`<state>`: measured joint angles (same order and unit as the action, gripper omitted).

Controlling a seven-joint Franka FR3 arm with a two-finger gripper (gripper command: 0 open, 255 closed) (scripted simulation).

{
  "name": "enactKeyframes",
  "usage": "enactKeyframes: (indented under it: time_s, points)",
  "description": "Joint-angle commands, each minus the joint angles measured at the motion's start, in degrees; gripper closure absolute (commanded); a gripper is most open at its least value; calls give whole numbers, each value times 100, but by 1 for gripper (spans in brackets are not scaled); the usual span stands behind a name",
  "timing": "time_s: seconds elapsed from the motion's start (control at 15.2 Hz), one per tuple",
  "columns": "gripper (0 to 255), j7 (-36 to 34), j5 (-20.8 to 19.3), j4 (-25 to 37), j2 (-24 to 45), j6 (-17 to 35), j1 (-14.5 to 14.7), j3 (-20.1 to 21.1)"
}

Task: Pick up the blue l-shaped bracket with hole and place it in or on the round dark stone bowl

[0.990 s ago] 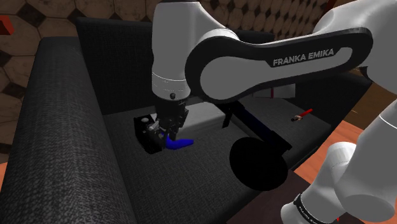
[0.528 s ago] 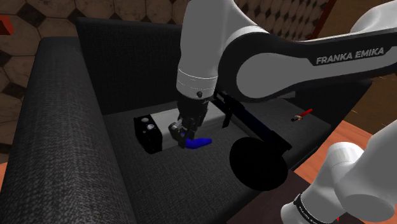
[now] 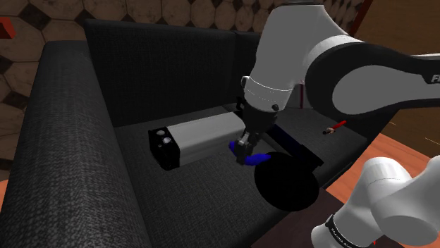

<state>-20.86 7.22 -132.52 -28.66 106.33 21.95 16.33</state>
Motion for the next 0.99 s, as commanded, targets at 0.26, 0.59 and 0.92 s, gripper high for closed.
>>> enactKeyframes:
  time_s: [0.26, 0.59, 0.92]
  points:
    - [255, 316, 110, -1076, -1502, -448, 158, -350]
    - [255, 528, 33, -1794, -2705, -957, 244, -652]
    - [255, 531, 86, -2199, -2752, -599, 273, -601]
